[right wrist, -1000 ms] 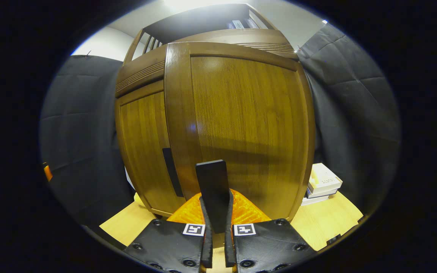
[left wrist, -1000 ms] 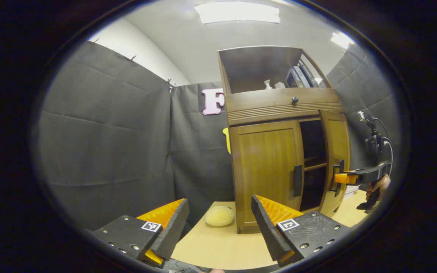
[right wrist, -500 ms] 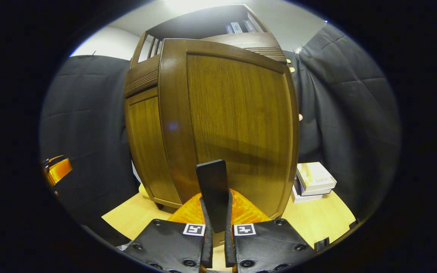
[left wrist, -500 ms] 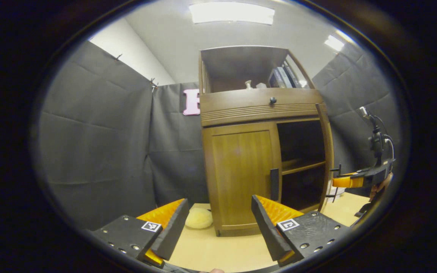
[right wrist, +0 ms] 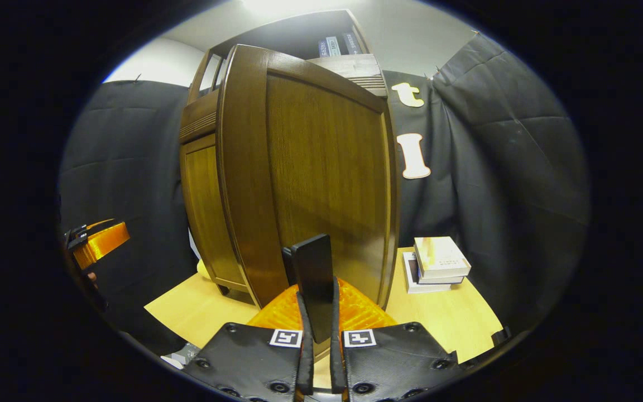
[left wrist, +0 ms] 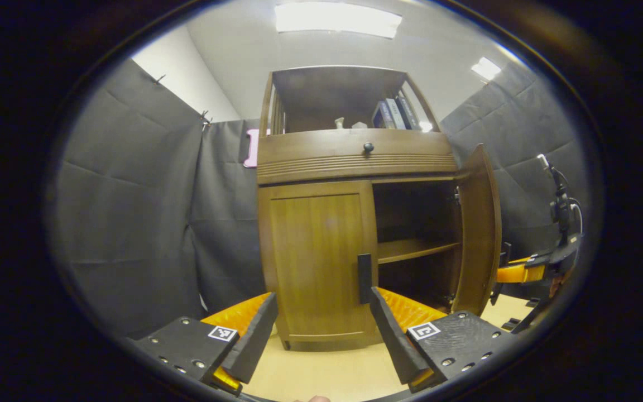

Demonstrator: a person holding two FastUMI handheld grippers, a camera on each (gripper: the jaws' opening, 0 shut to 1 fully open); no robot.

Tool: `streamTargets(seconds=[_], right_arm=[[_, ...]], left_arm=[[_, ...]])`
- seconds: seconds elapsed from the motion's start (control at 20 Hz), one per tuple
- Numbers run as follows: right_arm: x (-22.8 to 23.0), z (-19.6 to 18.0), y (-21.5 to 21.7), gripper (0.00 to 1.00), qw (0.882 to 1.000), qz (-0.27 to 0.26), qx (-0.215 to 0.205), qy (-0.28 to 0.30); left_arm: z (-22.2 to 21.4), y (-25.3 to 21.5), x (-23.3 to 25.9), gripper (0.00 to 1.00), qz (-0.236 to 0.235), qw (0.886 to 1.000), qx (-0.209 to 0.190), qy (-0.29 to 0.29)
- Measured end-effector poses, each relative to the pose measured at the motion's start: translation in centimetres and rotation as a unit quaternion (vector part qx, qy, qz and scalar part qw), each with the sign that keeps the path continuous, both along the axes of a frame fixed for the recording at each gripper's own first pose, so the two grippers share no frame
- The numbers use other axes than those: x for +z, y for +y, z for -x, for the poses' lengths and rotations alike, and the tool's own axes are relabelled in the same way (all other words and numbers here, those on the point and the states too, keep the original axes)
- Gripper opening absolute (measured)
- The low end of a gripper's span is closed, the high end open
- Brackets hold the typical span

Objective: Open the right door of the double-door shoe cabinet with the right hand, and open the left door with the left hand.

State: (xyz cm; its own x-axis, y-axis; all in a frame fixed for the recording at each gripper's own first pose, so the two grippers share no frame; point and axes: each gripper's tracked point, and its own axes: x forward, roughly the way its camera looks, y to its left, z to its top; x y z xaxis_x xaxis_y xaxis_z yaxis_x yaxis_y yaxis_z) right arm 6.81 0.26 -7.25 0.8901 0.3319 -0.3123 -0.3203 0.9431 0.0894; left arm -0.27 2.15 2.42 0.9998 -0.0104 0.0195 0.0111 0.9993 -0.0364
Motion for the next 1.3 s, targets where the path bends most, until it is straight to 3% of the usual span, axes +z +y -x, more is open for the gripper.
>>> streamTargets(seconds=[0.6,1.1,1.15,1.2,1.3], right_arm=[[-0.5,0.4,-6.5,0.13,1.0,-0.004,0.018,-0.001],[-0.7,-1.2,-12.2,0.12,1.0,-0.014,-0.001,-0.005],[-0.7,-1.3,-12.6,0.12,1.0,-0.014,0.0,-0.006],[-0.5,-1.0,-12.7,0.05,1.0,-0.021,0.006,-0.002],[-0.5,-1.0,-12.6,0.08,0.999,-0.03,0.013,0.002]], left_arm=[[-0.2,-0.6,0.3,0.96,-0.013,1.0,-0.015,0.005],[-0.4,-0.9,0.2,0.96,-0.031,0.999,-0.02,0.011],[-0.4,-0.9,0.3,0.96,-0.032,0.999,-0.021,0.011],[-0.4,-1.0,0.3,0.96,-0.034,0.999,-0.021,0.012],[-0.4,-1.0,0.3,0.96,-0.036,0.999,-0.02,0.011]])
